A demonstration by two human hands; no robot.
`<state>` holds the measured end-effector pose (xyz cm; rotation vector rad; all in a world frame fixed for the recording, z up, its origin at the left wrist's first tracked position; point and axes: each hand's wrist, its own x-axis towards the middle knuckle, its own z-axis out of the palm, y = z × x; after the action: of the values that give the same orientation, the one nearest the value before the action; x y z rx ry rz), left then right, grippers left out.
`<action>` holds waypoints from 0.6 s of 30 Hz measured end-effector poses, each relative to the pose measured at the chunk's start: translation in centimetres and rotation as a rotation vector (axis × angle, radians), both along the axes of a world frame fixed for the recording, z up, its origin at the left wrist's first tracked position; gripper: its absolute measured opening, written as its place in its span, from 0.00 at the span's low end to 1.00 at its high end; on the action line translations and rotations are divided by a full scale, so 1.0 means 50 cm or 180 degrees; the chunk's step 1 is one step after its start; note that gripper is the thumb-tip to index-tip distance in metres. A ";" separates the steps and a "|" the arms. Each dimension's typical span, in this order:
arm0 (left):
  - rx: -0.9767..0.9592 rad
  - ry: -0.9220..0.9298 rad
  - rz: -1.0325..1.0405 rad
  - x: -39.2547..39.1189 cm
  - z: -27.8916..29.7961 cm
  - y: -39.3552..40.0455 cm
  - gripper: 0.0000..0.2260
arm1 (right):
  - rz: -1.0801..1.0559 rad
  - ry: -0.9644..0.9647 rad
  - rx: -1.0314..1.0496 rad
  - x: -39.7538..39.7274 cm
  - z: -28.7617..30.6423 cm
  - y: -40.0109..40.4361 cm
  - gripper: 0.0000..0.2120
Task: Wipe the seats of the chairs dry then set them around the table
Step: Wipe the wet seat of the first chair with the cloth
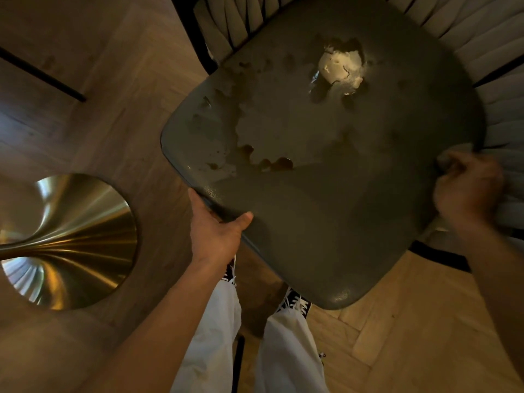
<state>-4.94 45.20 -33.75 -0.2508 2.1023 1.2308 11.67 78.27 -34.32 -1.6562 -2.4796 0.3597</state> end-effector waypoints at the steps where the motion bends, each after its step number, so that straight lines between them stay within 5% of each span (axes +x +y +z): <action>1: -0.0039 0.0009 -0.0033 0.000 -0.002 -0.001 0.45 | -0.0195 0.0054 -0.0041 -0.001 -0.003 0.007 0.18; 5: -0.0126 0.0102 -0.0115 0.008 -0.005 -0.002 0.46 | -0.0560 0.0370 -0.0177 -0.035 -0.010 -0.031 0.18; 18: 0.0377 -0.0143 0.0180 0.017 0.018 -0.010 0.44 | 0.1801 0.0934 -0.0574 -0.231 0.005 -0.389 0.17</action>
<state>-4.09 44.71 -32.85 -0.2834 1.9882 1.3653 0.14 58.83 -34.06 -0.8276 -2.6902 0.8395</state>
